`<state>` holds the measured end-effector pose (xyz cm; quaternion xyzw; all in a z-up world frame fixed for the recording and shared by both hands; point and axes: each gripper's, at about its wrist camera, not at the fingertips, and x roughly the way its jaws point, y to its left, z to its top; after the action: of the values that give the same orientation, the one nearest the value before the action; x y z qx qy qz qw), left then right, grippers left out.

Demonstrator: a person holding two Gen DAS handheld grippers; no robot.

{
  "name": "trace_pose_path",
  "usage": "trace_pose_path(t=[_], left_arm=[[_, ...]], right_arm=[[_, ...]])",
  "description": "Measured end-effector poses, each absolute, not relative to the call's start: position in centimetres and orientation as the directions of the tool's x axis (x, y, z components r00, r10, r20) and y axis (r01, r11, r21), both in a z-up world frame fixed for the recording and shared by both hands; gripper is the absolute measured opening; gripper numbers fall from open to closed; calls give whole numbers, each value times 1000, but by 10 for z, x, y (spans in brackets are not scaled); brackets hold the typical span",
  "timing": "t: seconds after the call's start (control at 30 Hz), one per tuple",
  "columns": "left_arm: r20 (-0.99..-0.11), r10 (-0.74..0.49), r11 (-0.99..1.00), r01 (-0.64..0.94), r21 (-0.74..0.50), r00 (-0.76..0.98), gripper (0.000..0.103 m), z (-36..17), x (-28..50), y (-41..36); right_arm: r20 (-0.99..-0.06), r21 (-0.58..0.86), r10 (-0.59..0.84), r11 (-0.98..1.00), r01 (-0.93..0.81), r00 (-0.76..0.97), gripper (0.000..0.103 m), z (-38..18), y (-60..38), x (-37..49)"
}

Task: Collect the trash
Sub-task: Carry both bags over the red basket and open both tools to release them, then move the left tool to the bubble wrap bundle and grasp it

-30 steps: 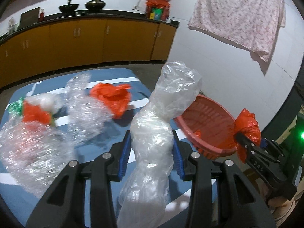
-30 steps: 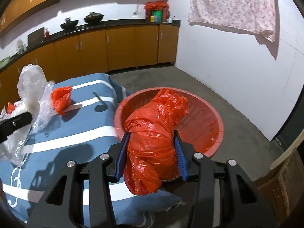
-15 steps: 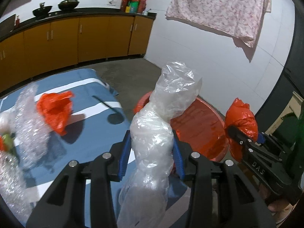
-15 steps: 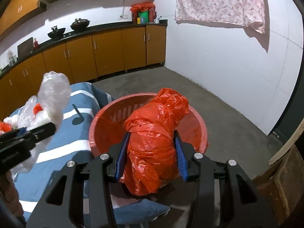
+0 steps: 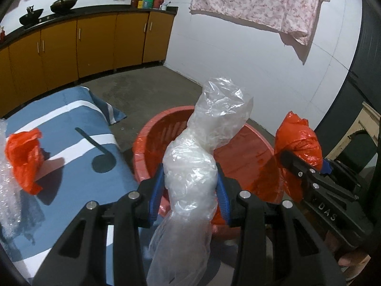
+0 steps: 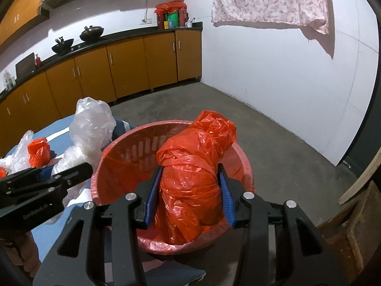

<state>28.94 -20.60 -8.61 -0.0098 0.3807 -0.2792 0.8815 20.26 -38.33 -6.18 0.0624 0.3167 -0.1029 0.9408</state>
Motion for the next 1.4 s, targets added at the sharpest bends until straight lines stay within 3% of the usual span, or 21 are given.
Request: trace_pose_path(t=[0.5, 0.73, 0.9, 1.0, 1.27, 1.4], left_arm=[[-690, -488, 837, 509, -198, 534, 42, -95, 310, -238], [-698, -479, 844, 497, -200, 532, 51, -97, 318, -237], [-702, -464, 859, 468, -208, 540, 54, -95, 320, -228], [-695, -444, 873, 448, -193, 566, 60, -91, 316, -219], [-655, -384, 911, 384, -152, 651, 78, -63, 278, -178], [-636, -352, 926, 356, -128, 687, 84, -51, 248, -148]], right_arm=[[-600, 59, -134, 976, 211, 788, 46, -70, -395, 221], [-606, 105, -108, 971, 214, 788, 59, -74, -403, 222], [-607, 97, -117, 971, 220, 786, 59, -72, -408, 219], [-605, 83, -133, 970, 228, 785, 62, -70, -407, 214], [-557, 51, -185, 966, 255, 810, 92, -55, -391, 188], [-546, 85, -153, 968, 236, 823, 98, -50, -379, 177]])
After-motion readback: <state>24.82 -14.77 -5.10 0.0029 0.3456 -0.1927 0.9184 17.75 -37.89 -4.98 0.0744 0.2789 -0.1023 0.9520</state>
